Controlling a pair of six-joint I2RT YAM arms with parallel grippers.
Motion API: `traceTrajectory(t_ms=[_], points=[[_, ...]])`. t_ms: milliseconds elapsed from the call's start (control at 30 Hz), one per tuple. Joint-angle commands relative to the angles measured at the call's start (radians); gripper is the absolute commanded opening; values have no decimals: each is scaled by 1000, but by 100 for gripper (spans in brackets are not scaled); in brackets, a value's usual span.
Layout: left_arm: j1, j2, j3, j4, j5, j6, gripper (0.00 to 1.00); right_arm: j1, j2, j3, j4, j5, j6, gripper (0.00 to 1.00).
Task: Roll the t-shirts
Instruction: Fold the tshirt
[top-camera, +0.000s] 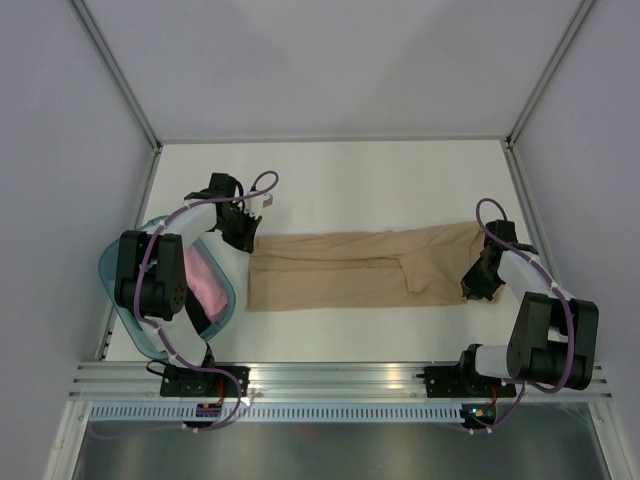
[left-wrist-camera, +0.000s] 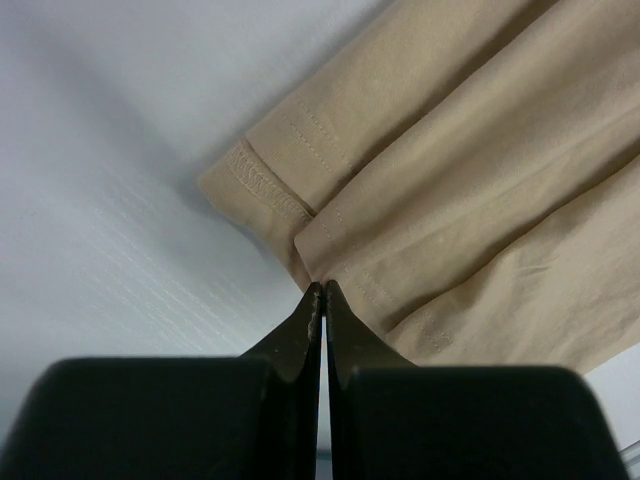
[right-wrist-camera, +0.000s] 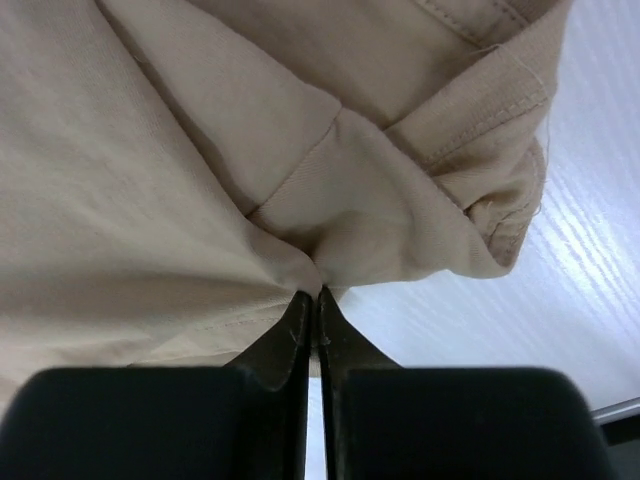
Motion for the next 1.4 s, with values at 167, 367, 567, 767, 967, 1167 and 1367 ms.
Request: traceTrajectory(t_ms=[167, 367, 567, 767, 967, 1167, 1367], points=[[1, 0, -2, 33, 34, 5, 2, -22, -5, 56, -57, 70, 34, 4], [-2, -10, -23, 31, 48, 0, 2, -23, -23, 113, -91, 91, 26, 35], [-8, -9, -20, 34, 54, -20, 2, -23, -52, 280, -76, 64, -34, 46], [-10, -23, -31, 34, 39, -43, 2, -49, 167, 385, 56, -13, -123, 45], [-10, -20, -42, 44, 26, -78, 2, -78, 345, 426, 212, -102, -175, 43], [-11, -4, -34, 50, 10, -104, 2, -78, 419, 400, 275, -168, -193, 39], [-11, -1, -34, 50, -12, -109, 2, -78, 442, 375, 288, -120, -176, 24]])
